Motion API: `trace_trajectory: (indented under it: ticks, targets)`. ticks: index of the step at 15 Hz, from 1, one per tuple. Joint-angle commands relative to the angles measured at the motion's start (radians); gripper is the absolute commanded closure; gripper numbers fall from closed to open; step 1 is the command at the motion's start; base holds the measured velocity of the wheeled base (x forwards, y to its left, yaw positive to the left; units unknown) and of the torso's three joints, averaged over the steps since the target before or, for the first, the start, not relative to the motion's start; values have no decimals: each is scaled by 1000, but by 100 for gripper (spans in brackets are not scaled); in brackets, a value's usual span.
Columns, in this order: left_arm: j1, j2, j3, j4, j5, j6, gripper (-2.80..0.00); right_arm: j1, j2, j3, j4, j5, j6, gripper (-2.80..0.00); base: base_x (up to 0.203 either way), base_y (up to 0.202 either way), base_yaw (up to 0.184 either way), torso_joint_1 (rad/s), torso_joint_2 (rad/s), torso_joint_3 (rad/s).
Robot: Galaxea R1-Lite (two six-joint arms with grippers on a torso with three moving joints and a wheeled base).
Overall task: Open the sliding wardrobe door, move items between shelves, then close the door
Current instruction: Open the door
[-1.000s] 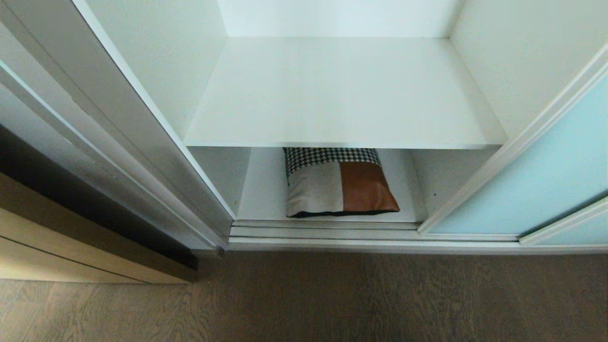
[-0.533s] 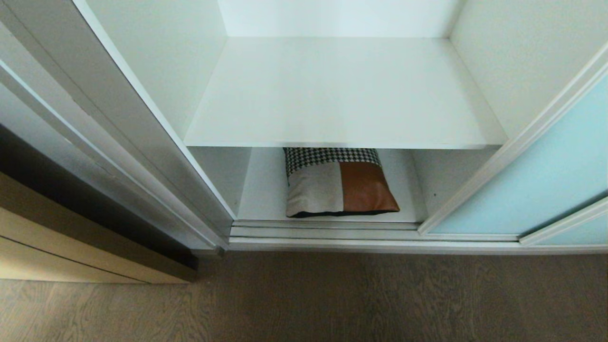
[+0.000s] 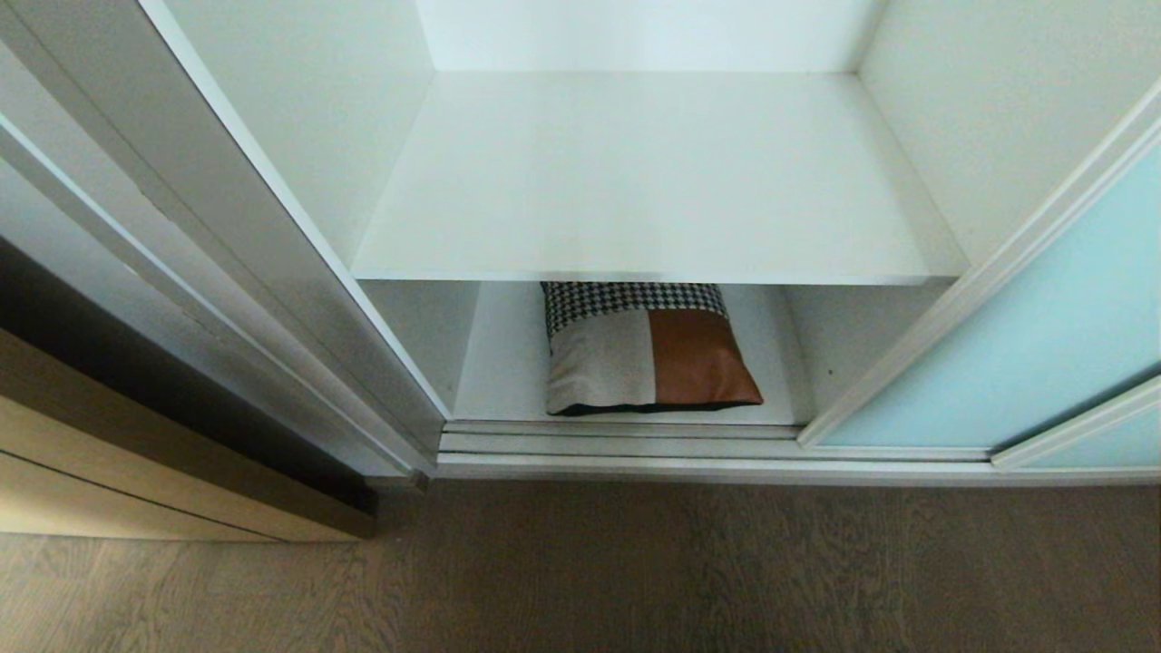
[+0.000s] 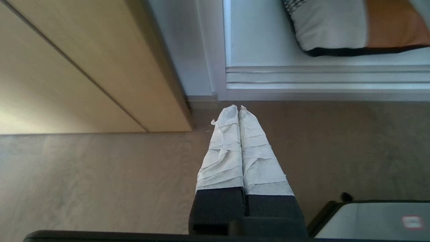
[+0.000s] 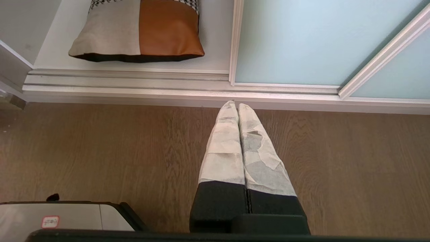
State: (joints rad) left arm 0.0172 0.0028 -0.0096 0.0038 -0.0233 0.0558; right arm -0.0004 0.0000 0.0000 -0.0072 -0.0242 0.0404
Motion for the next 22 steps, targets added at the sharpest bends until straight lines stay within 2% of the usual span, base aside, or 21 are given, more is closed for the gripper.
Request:
trace_trajectory:
  ticks: [1, 22]
  targets:
    - [1, 0, 11, 4, -4, -14, 0, 0, 0, 2, 0, 0, -1, 0, 0, 0, 0, 0, 0, 0]
    - [0, 0, 11, 4, -4, -20, 0, 0, 0, 1, 0, 0, 1, 0, 0, 0, 0, 0, 0, 0]
